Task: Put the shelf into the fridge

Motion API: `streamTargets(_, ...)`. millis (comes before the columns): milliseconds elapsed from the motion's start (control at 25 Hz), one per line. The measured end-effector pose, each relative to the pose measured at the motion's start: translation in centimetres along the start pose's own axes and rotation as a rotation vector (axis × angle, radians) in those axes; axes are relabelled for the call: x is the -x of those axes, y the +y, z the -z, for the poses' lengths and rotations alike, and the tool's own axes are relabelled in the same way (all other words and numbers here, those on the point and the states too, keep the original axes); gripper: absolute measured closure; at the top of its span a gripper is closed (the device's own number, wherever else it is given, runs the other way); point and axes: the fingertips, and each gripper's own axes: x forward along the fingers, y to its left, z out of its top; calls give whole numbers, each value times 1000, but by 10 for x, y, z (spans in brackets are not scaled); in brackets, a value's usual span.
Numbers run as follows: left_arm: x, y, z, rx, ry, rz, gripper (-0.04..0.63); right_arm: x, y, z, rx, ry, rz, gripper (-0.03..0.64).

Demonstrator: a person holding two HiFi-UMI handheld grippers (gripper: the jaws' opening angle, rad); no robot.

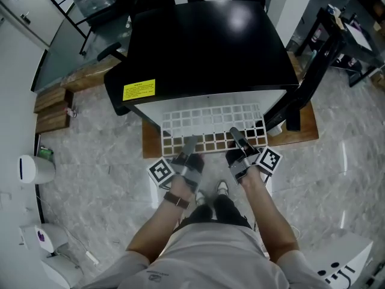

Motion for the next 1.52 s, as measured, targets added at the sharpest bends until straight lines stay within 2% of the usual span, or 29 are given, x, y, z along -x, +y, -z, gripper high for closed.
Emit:
streamTargets(280,-43,10,-35,-31,-19,-42,568,-46,-2,-32,2,-21,32,569)
streamTargets(480,-58,7,-43,-34,-42,-34,568,-59,-4,-43,-1,-22,31,569)
streamTargets(640,-73,4,-55,-54,-73,-35,568,-75,-3,-52,-9,-46,37,569)
streamTargets(840,-81,9,-66,-85,-142,-75,566,-87,-5,-58,6,-102,46,569)
streamTargets(1200,-99,11,-78,-34,-307,-67,566,-101,-12,-65,-27,-226,70,569)
streamTargets(1520,-112,13,-85,3,-340,-65,568,-111,-10,-70,-43,-239,63,571)
